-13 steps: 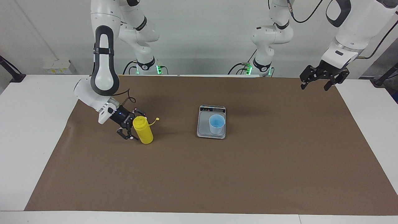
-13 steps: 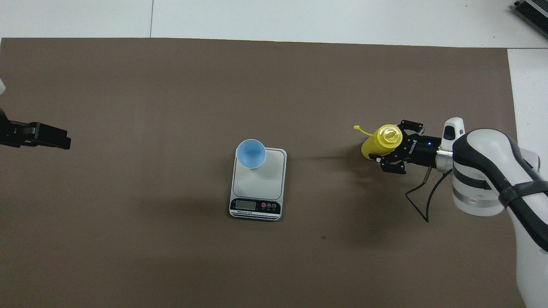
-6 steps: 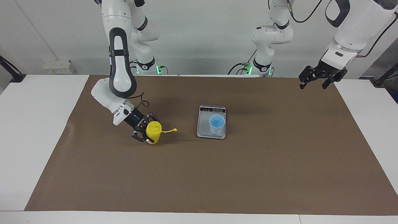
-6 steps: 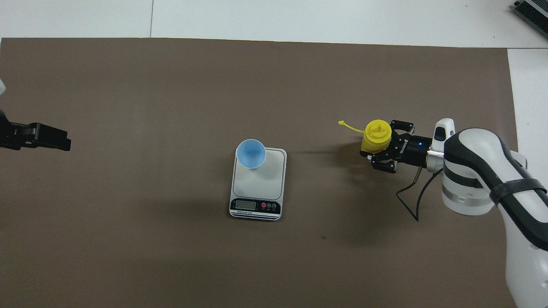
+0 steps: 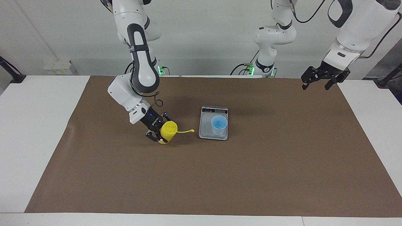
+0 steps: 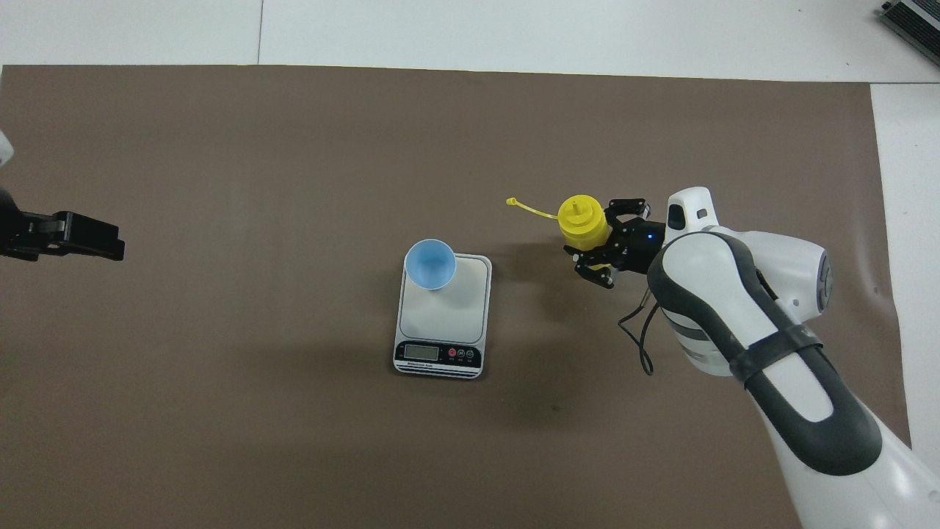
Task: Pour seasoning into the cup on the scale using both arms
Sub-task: 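Lift the yellow bottle with the right gripper toward the cup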
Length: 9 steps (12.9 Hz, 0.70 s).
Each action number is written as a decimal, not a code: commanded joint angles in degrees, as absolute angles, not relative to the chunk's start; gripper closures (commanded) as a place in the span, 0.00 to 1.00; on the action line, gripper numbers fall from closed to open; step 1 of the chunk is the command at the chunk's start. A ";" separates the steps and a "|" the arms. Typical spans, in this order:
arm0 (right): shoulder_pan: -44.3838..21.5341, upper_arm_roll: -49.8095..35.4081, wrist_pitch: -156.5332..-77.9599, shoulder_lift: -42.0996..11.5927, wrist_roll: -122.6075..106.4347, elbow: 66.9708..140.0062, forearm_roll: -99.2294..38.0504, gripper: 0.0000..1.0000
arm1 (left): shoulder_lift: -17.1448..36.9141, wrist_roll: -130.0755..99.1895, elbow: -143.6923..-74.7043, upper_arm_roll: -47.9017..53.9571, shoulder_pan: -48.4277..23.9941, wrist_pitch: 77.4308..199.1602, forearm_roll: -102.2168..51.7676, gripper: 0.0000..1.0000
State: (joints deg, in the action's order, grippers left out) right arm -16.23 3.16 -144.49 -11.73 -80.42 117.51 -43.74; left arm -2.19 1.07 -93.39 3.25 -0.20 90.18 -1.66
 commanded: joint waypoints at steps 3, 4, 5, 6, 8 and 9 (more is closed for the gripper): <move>-17.49 2.73 -136.16 -11.25 -65.51 110.94 -19.84 1.00 | -3.78 1.85 -95.01 3.34 0.70 90.35 -1.14 0.00; -18.45 2.81 -133.79 -11.51 -62.78 109.18 -14.64 1.00 | -3.78 1.93 -95.10 3.34 0.70 90.35 -1.14 0.00; -19.59 2.81 -131.94 -11.95 -60.75 107.42 -10.41 1.00 | -3.78 1.93 -95.01 3.34 0.70 90.35 -1.14 0.00; -19.69 2.81 -130.18 -12.30 -59.78 105.58 -7.50 1.00 | -3.78 1.85 -95.01 3.34 0.62 90.35 -1.14 0.00; -20.73 2.81 -125.79 -13.88 -59.59 101.71 -2.05 1.00 | -3.78 1.85 -95.10 3.34 0.70 90.35 -1.14 0.00; -21.44 2.81 -123.25 -15.10 -59.50 99.08 1.72 1.00 | -3.78 1.93 -95.01 3.34 0.70 90.35 -1.14 0.00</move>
State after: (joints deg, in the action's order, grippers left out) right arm -20.65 2.83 -127.50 -12.20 -60.69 104.91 -3.53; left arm -2.19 1.08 -93.39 2.92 -0.19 90.18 -1.62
